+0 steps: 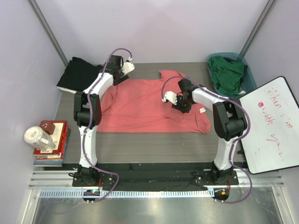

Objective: Fold and stack the t-shirts
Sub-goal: Fold the flattened tshirt in 1/3 of the way

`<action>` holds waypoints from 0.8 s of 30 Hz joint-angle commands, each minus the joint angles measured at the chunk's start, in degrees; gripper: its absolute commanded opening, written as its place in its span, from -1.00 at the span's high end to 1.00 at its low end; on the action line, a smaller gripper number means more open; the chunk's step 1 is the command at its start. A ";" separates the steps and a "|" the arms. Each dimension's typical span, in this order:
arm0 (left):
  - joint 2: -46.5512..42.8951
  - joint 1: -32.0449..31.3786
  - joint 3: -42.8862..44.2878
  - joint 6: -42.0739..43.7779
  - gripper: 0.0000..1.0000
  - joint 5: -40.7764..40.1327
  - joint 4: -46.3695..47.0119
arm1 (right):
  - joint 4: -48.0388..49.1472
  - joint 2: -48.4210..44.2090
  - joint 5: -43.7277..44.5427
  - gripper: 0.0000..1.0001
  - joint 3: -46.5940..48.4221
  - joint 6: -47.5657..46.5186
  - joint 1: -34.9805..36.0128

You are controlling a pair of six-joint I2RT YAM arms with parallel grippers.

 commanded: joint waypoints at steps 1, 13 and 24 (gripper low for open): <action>1.68 1.13 5.15 -5.40 -0.77 3.50 -9.67 | -0.14 -0.26 -0.89 0.39 1.10 0.83 0.64; 5.64 2.72 10.25 -3.73 -0.70 5.95 -17.59 | -2.60 -1.75 -1.50 0.40 -1.01 -1.02 0.64; 9.24 2.80 12.45 -1.98 -0.66 5.60 -16.54 | -2.86 -0.62 -1.24 0.70 -2.51 -1.37 1.26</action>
